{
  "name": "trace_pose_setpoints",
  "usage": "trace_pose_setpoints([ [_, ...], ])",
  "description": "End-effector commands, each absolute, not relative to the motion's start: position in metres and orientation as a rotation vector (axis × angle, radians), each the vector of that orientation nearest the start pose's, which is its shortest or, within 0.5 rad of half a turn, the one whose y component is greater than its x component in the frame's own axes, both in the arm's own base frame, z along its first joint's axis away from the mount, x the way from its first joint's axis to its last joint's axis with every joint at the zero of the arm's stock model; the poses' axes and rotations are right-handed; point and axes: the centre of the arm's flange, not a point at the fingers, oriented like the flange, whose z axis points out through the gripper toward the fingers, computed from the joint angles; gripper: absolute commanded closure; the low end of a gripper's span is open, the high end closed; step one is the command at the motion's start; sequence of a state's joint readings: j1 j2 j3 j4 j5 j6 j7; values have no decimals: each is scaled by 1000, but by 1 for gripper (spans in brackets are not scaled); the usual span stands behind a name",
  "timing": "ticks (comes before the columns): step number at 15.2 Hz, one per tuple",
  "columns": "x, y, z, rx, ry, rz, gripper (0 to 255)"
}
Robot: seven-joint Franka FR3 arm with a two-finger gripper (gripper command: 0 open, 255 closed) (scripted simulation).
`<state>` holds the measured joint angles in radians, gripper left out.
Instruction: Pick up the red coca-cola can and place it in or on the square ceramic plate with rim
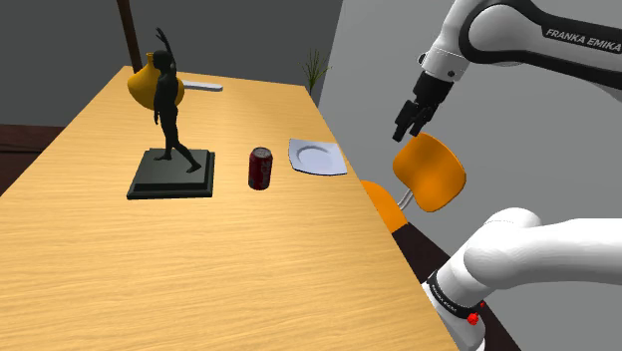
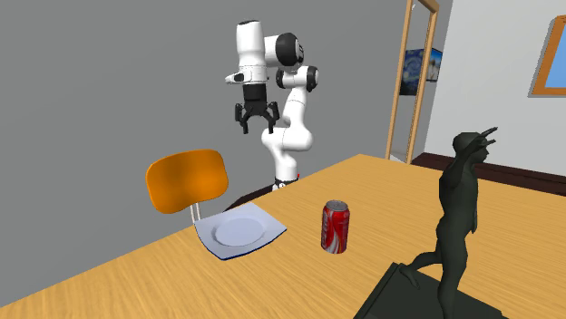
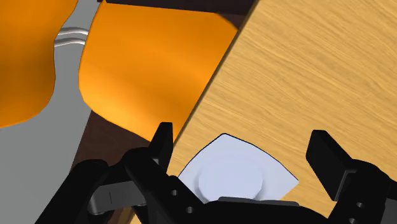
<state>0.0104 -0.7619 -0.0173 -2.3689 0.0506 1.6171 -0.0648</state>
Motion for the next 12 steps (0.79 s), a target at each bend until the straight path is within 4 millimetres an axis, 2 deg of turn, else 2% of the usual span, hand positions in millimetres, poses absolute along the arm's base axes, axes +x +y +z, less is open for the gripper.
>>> trace_pose_setpoints([
  [1,317,2,581,-3078,-93,-19,0],
  [12,393,124,546,-3098,10,-12,0],
])
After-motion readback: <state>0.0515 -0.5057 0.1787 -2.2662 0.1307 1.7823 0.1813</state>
